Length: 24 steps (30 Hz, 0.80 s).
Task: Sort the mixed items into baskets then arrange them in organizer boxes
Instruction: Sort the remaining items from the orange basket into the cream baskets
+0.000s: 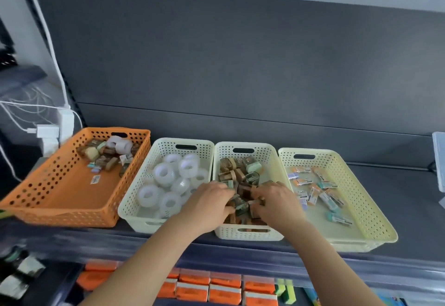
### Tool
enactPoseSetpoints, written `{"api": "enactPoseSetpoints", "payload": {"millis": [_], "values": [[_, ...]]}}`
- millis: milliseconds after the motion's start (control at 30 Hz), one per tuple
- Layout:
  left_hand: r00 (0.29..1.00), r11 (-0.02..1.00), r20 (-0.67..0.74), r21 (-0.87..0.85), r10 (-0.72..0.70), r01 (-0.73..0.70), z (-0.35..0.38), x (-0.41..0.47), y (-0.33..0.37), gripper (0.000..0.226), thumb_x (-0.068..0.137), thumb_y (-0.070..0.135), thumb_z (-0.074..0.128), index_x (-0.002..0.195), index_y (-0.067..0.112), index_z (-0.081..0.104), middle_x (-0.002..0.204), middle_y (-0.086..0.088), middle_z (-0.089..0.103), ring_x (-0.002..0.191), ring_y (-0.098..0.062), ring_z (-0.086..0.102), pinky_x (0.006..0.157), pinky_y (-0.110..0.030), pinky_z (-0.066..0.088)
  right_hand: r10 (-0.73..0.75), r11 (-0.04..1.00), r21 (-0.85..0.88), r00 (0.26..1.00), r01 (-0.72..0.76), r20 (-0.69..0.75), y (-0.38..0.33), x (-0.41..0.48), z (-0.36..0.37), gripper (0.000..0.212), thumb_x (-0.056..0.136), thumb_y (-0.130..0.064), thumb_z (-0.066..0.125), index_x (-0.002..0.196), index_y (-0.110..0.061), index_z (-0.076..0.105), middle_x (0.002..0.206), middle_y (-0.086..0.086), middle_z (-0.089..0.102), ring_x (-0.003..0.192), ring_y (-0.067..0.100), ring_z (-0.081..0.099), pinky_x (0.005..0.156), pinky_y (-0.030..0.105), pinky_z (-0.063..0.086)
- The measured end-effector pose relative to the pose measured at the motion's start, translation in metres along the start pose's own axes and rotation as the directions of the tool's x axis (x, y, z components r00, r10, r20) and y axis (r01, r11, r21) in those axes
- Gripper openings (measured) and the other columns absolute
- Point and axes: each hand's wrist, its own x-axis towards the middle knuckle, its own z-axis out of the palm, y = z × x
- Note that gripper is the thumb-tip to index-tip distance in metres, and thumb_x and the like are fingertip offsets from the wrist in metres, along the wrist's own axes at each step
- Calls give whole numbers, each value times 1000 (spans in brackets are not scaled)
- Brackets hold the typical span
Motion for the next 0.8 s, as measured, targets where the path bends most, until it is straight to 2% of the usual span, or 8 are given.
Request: {"api": "enactPoseSetpoints", "payload": {"millis": [67,167,300,500,567,700,800], "values": [[999,1000,-42,-19,-19,18,-10,-3,-11,32,94,34,55,121,17,60,114,4,60,112,-15,51,92,-28,39,-18,1000,22,1000,18,-3,-6,7,-1,23,85,-33,63,107,-27,69,105,-6,65,101,15,53,86,27,47],[992,997,-99,-16,-80,79,-28,-13,-35,33,94,30,54,125,20,59,125,6,57,118,-14,50,98,-31,40,-71,997,29,997,72,-30,-26,21,-1,22,86,-31,62,107,-28,69,106,-6,66,98,12,57,82,27,51],[971,978,-159,80,-176,190,-52,-32,-81,27,93,26,52,117,21,62,117,6,59,109,-15,53,84,-29,45,-159,983,85,987,161,-35,-67,47,3,27,87,-31,62,113,-25,67,112,-5,64,104,14,58,84,28,51],[910,910,-219,146,-353,389,-83,-63,-159,24,91,27,55,112,21,63,110,4,60,105,-18,55,83,-38,50,-292,949,111,955,295,-41,-146,89,19,29,88,-35,60,116,-28,64,114,-6,60,108,17,55,82,29,47],[891,891,-227,146,-392,429,-90,-70,-186,23,91,28,56,112,22,63,110,4,60,103,-18,55,81,-37,51,-340,934,103,940,341,-25,-175,104,25,29,88,-36,59,116,-28,64,115,-4,61,111,18,54,84,32,47],[877,857,-140,188,-460,480,-95,-79,-238,18,89,28,59,105,21,62,109,2,57,105,-21,55,83,-37,50,-414,907,92,910,411,6,-228,134,40,29,88,-39,58,113,-25,65,111,-3,62,112,19,50,87,35,47],[870,842,-50,227,-491,489,-90,-79,-274,32,89,26,60,120,20,58,121,-1,54,116,-23,51,92,-40,49,-447,891,-36,888,453,110,-264,157,54,34,85,-42,58,112,-23,64,111,-1,61,110,22,48,91,35,43]]}}
